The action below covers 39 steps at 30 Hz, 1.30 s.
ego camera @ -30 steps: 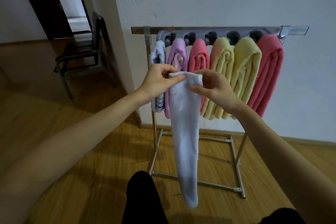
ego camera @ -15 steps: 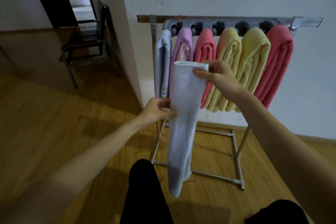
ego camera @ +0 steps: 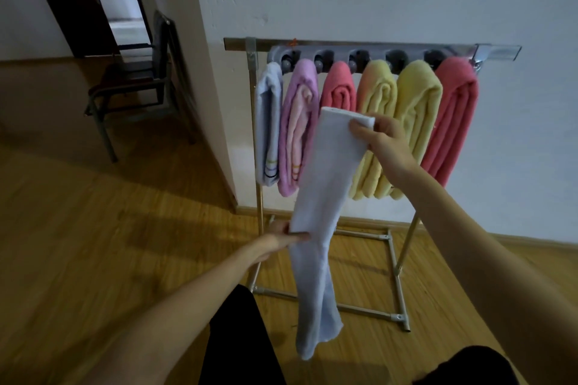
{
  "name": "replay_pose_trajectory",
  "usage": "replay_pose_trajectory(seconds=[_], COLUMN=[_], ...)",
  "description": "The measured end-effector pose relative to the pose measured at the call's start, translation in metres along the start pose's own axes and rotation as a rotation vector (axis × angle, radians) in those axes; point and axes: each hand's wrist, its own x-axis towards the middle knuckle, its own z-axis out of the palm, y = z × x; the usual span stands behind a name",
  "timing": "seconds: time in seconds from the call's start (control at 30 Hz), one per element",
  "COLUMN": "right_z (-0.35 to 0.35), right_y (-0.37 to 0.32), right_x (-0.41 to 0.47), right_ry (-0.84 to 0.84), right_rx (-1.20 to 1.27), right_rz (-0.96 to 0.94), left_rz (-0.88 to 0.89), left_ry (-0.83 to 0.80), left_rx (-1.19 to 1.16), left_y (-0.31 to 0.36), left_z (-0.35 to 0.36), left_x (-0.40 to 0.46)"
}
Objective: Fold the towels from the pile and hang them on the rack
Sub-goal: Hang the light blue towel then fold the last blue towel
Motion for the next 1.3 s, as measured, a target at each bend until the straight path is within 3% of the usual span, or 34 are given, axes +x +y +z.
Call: replay_pose_trajectory(seconds=[0.13,0.27,0.4,0.53,0.63,0.7,0.77,0.83,0.9,1.1,1.3], right_z=[-0.024,-0.034,-0.029,-0.016,-0.007,0.001,0.009,0.019,0.027,0.046,0.045], right_y=[0.029,0.074,0.111,0.124,0.118,0.105,0.087,0.067,0.056,0.048,0.032], right_x=[-0.007,-0.010,-0.021,-0.030,-0.029,-0.027,-0.024,-0.026,-0.025,-0.015,-0.001], right_ry=[0.233,0.203,-0.125,-0.482,-0.716,-0.785,-0.835,-0.906,-0.923,-0.649,-0.639], right_rx=[-0.151,-0.281,-0.695,-0.830,-1.012,-0.908,-0.464,0.003,0.231,-0.002,-0.213], right_rz=[0.060,0.387,0.643,0.687,0.578,0.423,0.273,0.278,0.312,0.150,-0.019], left_rz=[0.109,0.278,0.436,0.558,0.571,0.570,0.564,0.576,0.590,0.537,0.432], left_ry=[0.054,0.156,0.118,0.024,-0.120,-0.176,-0.191,-0.207,-0.207,-0.191,-0.222], left_rx=[0.013,0.068,0.138,0.302,0.415,0.463,0.516,0.545,0.540,0.509,0.468], left_y=[-0.002,0.023,0.066,0.105,0.130,0.143,0.152,0.156,0.158,0.152,0.144], left_z=[-0.017,-0.034,-0.044,-0.053,-0.058,-0.061,-0.062,-0.065,-0.070,-0.087,-0.103], left_x=[0.003,-0.001,-0.011,-0.022,-0.035,-0.041,-0.045,-0.046,-0.047,-0.048,-0.049])
